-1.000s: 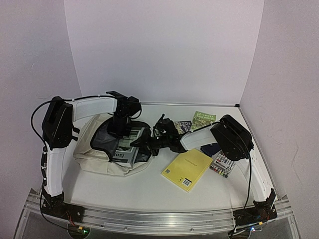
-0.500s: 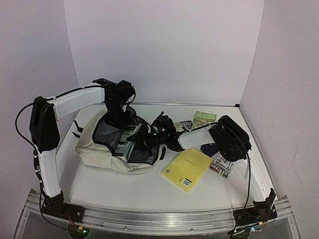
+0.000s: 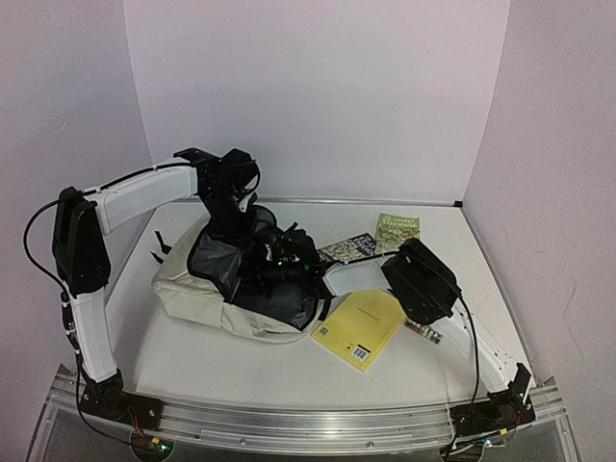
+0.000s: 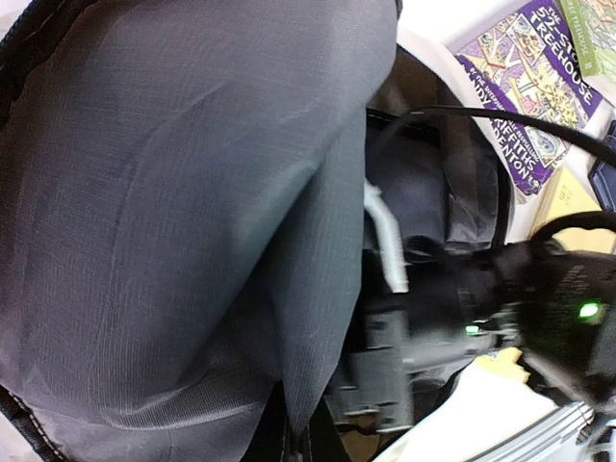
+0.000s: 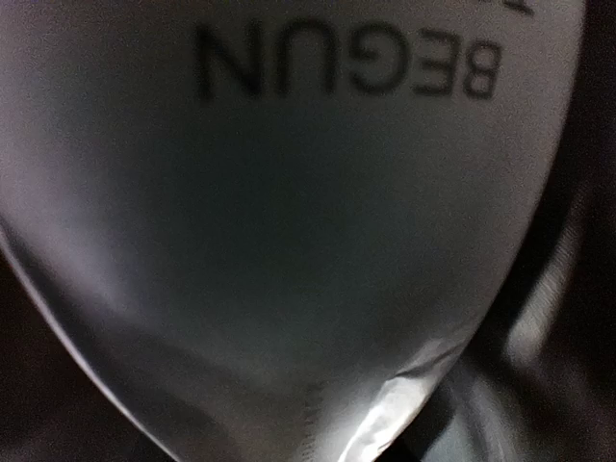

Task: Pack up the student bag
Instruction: Place the book in the student bag.

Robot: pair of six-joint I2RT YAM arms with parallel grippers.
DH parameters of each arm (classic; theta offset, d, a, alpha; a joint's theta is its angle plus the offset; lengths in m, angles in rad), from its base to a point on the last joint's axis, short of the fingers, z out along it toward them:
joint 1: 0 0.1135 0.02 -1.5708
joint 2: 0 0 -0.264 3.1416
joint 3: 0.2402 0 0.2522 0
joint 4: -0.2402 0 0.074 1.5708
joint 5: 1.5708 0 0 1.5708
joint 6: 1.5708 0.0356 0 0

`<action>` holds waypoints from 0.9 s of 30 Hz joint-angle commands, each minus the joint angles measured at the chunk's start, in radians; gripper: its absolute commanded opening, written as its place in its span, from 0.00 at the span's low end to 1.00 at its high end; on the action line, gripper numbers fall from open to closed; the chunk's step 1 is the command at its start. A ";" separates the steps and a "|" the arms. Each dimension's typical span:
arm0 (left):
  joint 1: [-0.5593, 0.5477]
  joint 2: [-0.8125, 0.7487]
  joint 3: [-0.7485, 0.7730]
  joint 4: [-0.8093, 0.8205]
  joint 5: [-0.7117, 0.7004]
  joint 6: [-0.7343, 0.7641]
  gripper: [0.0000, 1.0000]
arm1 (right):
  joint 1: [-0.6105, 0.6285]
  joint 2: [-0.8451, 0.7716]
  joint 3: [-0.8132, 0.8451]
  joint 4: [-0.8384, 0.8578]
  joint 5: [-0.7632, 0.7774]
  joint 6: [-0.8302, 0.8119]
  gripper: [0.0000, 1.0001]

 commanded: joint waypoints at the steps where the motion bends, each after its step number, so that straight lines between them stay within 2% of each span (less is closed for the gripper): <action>1: -0.006 -0.080 0.004 0.088 0.042 -0.020 0.00 | 0.025 0.072 0.143 0.100 0.007 0.045 0.00; 3: -0.005 -0.081 -0.010 0.097 0.043 -0.028 0.00 | 0.025 0.095 0.162 0.097 0.013 0.047 0.01; 5: -0.002 -0.080 -0.019 0.103 0.046 -0.035 0.00 | 0.025 0.109 0.159 0.094 0.020 0.043 0.11; 10: 0.015 -0.083 -0.025 0.103 0.044 -0.046 0.00 | 0.020 0.050 0.043 0.074 0.040 0.026 0.54; 14: 0.031 -0.096 -0.038 0.102 0.045 -0.047 0.00 | 0.014 -0.091 -0.121 0.021 0.063 -0.039 0.80; 15: 0.034 -0.099 -0.043 0.104 0.047 -0.046 0.00 | 0.013 -0.119 -0.149 0.004 0.068 -0.058 0.83; 21: 0.041 -0.101 -0.054 0.108 0.052 -0.042 0.00 | 0.006 -0.218 -0.261 -0.100 0.112 -0.103 0.84; 25: 0.041 -0.103 -0.053 0.112 0.058 -0.041 0.00 | 0.007 -0.257 -0.292 -0.173 0.133 -0.130 0.90; 27: 0.041 -0.106 -0.054 0.116 0.063 -0.041 0.00 | 0.005 -0.276 -0.285 -0.270 0.155 -0.165 0.87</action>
